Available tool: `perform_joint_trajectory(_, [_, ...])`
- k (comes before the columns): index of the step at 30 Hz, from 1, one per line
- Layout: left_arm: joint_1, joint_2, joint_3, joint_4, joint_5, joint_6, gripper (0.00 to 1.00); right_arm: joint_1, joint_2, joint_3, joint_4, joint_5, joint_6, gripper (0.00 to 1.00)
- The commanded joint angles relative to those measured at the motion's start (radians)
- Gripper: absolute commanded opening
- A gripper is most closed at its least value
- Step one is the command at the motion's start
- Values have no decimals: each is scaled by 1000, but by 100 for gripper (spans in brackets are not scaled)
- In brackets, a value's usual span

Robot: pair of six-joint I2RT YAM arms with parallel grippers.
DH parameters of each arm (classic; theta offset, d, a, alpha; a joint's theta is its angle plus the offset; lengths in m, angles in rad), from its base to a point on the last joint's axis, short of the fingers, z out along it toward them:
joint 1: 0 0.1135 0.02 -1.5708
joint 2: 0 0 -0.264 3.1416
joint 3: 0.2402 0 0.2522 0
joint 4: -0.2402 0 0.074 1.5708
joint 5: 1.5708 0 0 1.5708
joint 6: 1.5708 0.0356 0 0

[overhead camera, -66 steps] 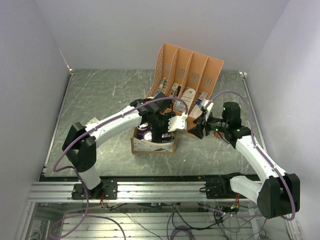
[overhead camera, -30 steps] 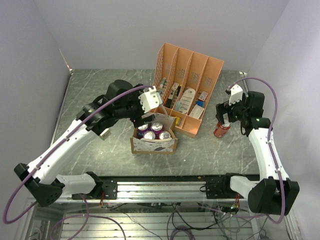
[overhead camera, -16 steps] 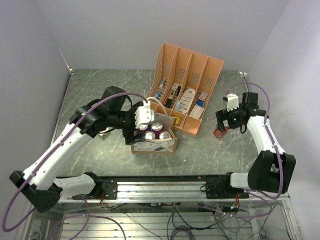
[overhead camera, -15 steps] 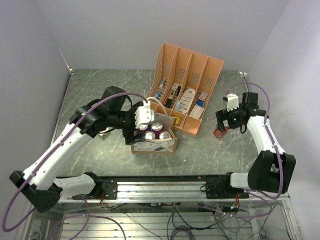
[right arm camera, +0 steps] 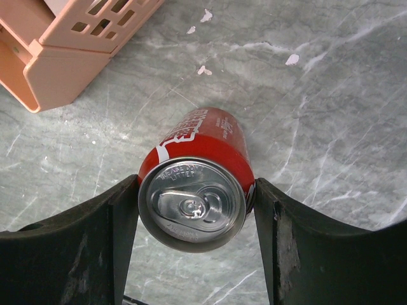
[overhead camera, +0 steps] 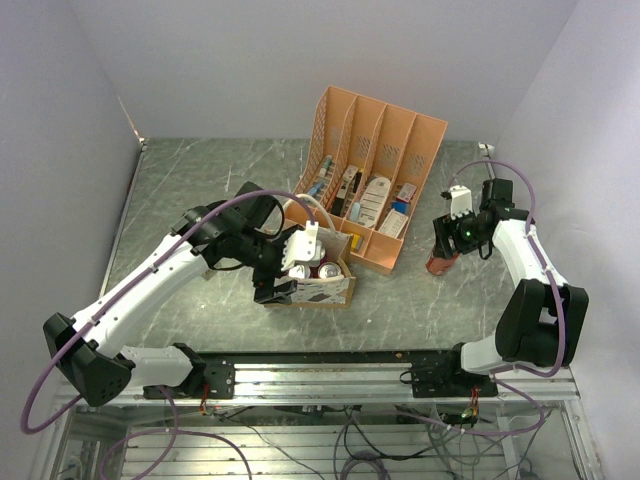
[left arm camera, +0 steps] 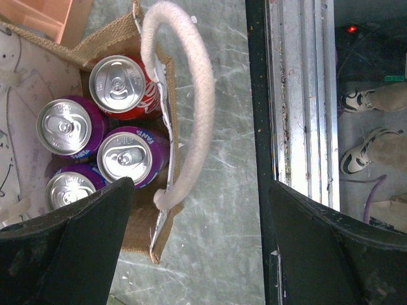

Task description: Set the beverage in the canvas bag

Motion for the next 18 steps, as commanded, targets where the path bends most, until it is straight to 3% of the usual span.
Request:
perform_joint_trajectory(1, [-31,4,-18,89,-4,-16,96,-7,1,58,-15,-28,-19,42])
perform_joint_trajectory(6, [-44,32,-5,125,-7,-16,91,-6,-51,106,-69,-67,-46,16])
perform_joint_trajectory(11, [-49,64,44,57,7,43,84,10,-115,196,-130,-126,-65,2])
perform_joint_trajectory(15, [-54,88,79,-6,23,89,77,64,-141,305,-191,-189,-81,0])
perform_joint_trajectory(18, [-62,101,88,-17,23,90,66,128,-146,382,-218,-255,-92,0])
